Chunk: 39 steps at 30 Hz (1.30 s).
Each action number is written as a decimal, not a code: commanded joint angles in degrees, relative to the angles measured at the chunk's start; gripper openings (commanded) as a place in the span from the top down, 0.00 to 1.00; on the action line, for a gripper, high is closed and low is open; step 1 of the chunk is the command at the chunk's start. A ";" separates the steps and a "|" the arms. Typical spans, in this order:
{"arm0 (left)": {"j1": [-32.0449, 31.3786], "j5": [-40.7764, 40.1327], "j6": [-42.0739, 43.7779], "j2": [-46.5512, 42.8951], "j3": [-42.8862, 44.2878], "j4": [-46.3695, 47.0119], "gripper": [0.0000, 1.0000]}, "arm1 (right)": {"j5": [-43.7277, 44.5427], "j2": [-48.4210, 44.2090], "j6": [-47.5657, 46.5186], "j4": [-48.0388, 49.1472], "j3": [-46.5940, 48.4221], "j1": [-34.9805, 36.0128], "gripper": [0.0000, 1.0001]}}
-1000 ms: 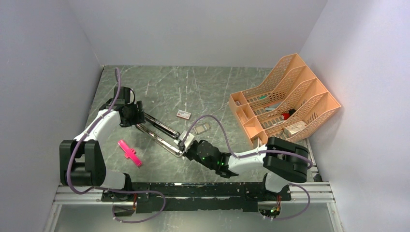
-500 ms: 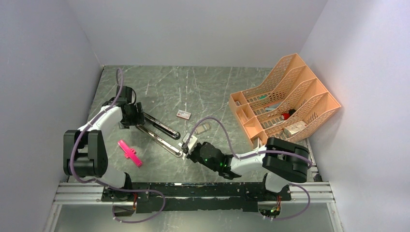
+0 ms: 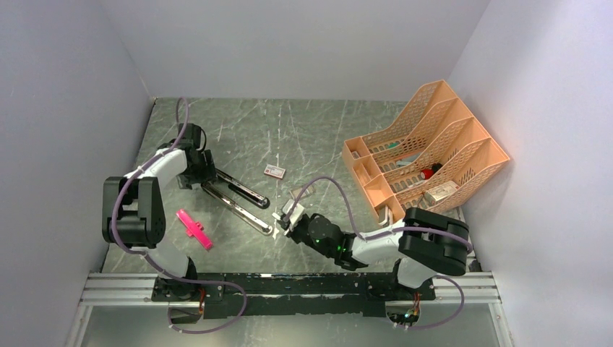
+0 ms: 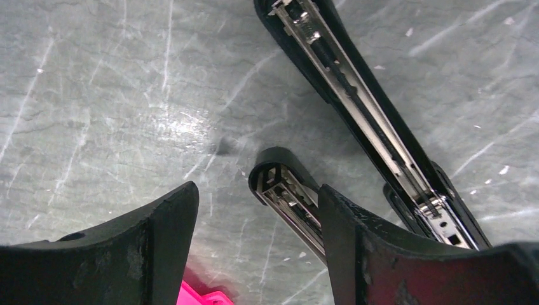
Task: Load the staples into the stapler
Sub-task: Pick up the staple from the center of the board, then adjust the stapler at the center of the board.
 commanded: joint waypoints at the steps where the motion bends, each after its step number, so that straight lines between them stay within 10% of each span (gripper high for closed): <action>1: 0.38 -3.90 0.22 0.92 2.10 -1.52 0.27 | 0.80 -1.65 0.87 3.22 -1.45 -0.43 1.00; 17: 0.29 -4.46 0.27 -0.99 -2.24 -1.55 0.40 | -0.39 -2.15 0.75 2.13 -0.49 -0.43 1.00; 39: 0.29 -4.03 0.41 -8.41 -2.83 -2.80 0.29 | -17.81 5.04 -2.32 -16.40 17.45 -5.74 1.00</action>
